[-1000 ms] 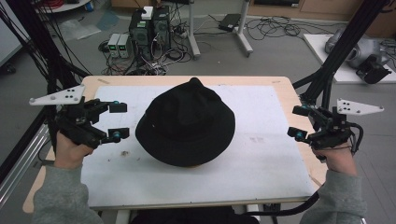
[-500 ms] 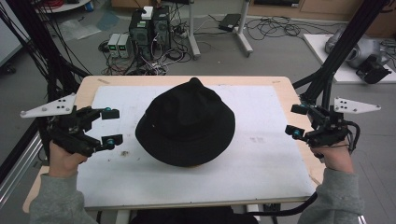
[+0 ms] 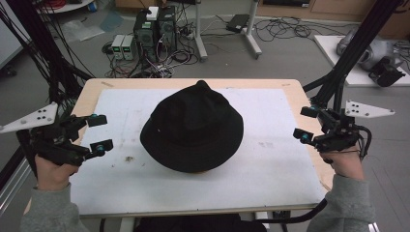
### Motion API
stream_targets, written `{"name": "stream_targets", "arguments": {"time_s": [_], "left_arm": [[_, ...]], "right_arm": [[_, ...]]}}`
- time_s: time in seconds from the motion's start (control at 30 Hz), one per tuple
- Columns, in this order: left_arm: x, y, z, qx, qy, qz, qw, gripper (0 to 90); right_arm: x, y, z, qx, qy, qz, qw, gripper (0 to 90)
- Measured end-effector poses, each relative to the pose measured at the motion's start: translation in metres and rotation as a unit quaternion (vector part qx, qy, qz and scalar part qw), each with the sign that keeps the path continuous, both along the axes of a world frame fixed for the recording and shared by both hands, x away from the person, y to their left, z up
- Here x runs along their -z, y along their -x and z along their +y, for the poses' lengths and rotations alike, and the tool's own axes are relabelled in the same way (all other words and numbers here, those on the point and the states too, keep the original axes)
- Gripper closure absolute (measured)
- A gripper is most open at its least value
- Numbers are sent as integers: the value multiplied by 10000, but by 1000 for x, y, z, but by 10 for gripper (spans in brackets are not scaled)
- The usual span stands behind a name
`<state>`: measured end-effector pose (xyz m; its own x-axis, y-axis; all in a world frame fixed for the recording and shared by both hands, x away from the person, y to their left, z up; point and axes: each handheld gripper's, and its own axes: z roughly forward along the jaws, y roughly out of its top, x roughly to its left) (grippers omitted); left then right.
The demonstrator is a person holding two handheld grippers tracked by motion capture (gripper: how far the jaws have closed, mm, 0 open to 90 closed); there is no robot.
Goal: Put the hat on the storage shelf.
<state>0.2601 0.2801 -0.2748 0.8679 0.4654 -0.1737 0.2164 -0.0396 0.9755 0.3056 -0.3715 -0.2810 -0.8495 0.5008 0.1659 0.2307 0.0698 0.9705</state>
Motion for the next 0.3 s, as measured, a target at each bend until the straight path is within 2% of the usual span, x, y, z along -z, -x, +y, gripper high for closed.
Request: {"name": "stream_targets", "arguments": {"time_s": [0.13,0.2,0.3], "left_arm": [[0,2,0,-18,-13,-4,10000,88],[0,2,-3,-17,-59,16,10000,88],[0,3,-5,-43,-105,9,9999,88]], "right_arm": [[-2,1,0,-73,-137,14,9999,20],[-7,5,4,-90,-135,-98,9998,20],[-9,6,6,-135,-136,-141,9997,20]]}}
